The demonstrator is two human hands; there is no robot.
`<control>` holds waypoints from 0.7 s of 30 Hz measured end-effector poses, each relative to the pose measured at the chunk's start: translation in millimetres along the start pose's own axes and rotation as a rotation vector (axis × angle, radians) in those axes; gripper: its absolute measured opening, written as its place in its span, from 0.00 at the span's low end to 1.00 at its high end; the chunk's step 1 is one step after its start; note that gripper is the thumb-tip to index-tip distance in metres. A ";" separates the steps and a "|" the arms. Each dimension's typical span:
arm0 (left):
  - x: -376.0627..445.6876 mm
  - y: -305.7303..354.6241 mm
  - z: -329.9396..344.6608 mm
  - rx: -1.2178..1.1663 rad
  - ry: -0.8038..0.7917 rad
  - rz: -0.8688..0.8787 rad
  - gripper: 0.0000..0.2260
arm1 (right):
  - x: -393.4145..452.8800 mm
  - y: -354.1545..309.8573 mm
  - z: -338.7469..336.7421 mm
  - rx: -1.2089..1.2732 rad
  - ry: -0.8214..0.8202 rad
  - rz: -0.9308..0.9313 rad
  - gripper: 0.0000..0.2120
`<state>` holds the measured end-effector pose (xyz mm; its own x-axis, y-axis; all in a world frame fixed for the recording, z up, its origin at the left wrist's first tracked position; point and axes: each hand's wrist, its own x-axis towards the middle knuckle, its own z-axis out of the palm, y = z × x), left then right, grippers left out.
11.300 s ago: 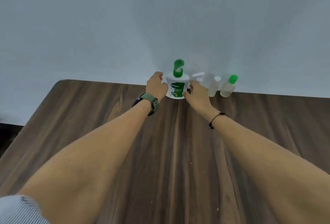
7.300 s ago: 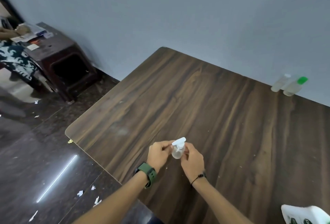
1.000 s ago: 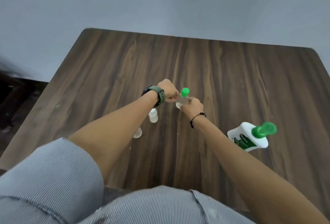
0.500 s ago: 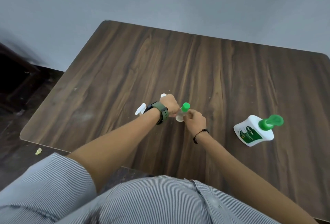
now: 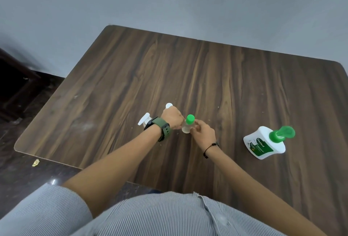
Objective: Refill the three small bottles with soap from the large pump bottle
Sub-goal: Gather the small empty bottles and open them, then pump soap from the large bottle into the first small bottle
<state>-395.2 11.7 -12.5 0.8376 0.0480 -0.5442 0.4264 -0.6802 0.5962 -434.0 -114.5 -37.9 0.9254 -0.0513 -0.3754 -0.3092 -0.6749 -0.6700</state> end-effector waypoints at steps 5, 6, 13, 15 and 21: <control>0.3 3.5 -3.0 -0.062 -0.046 0.002 0.05 | 1.2 2.4 1.6 0.023 -0.020 0.026 0.21; -0.7 5.0 -4.0 -0.053 -0.051 0.002 0.06 | 1.4 2.4 0.4 0.038 -0.020 0.043 0.21; -16.1 33.2 -23.5 0.175 0.239 0.133 0.12 | 21.7 -9.4 -28.9 -0.044 0.060 0.049 0.23; -20.1 48.5 -36.5 0.193 0.329 0.342 0.14 | 31.2 -24.3 -45.6 -0.154 0.119 -0.065 0.22; 7.4 97.3 -76.0 0.599 0.555 0.654 0.24 | 65.0 -76.4 -107.1 -0.616 0.316 -0.340 0.28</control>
<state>-321.6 1.4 86.4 0.9478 -0.2339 0.2169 -0.2783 -0.9386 0.2038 -326.7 -145.0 57.5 0.9950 0.0864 0.0501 0.0949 -0.9745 -0.2034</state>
